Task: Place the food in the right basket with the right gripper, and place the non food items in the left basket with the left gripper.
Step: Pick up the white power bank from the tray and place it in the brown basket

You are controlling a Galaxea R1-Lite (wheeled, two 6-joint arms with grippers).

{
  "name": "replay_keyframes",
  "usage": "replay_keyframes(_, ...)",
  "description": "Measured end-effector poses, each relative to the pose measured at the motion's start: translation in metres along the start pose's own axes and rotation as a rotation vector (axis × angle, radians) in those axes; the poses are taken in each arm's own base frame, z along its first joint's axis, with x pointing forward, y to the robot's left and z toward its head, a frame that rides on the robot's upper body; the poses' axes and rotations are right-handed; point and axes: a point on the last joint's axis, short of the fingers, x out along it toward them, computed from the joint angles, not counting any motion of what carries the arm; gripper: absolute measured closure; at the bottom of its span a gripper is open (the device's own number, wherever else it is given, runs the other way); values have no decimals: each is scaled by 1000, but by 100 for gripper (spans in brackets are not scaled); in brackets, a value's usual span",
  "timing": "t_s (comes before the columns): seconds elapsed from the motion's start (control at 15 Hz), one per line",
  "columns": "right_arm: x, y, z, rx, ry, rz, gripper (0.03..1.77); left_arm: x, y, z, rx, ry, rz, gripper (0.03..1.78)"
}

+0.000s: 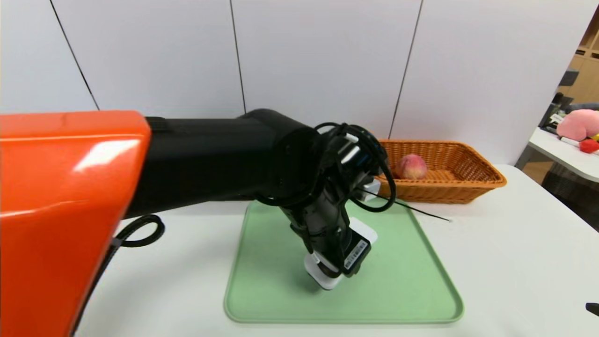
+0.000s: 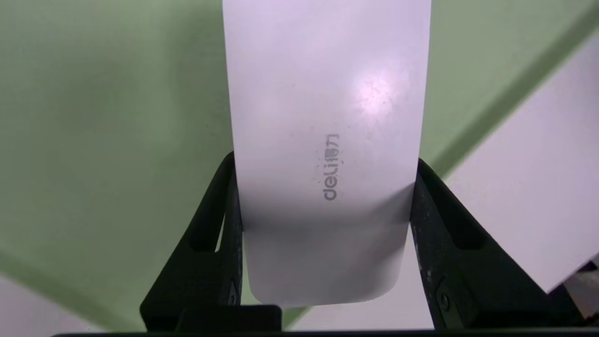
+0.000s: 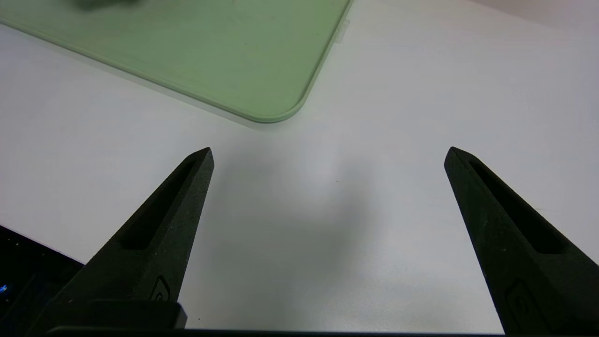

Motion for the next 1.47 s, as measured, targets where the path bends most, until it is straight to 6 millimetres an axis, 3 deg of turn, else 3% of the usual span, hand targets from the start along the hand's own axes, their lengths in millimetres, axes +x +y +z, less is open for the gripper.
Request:
replay_keyframes(0.4,0,0,-1,0,1,2,10,-94,1,-12,253,-145,12,81)
replay_keyframes(0.73,0,0,0,-3,0,3,10,-152,36,-26,486,-239,109,81)
replay_keyframes(1.07,0,0,-1,-3,-1,4,10,-171,90,-36,653,-229,235,81)
replay_keyframes(1.47,0,0,-2,-2,4,4,10,-163,163,-47,717,-131,356,81)
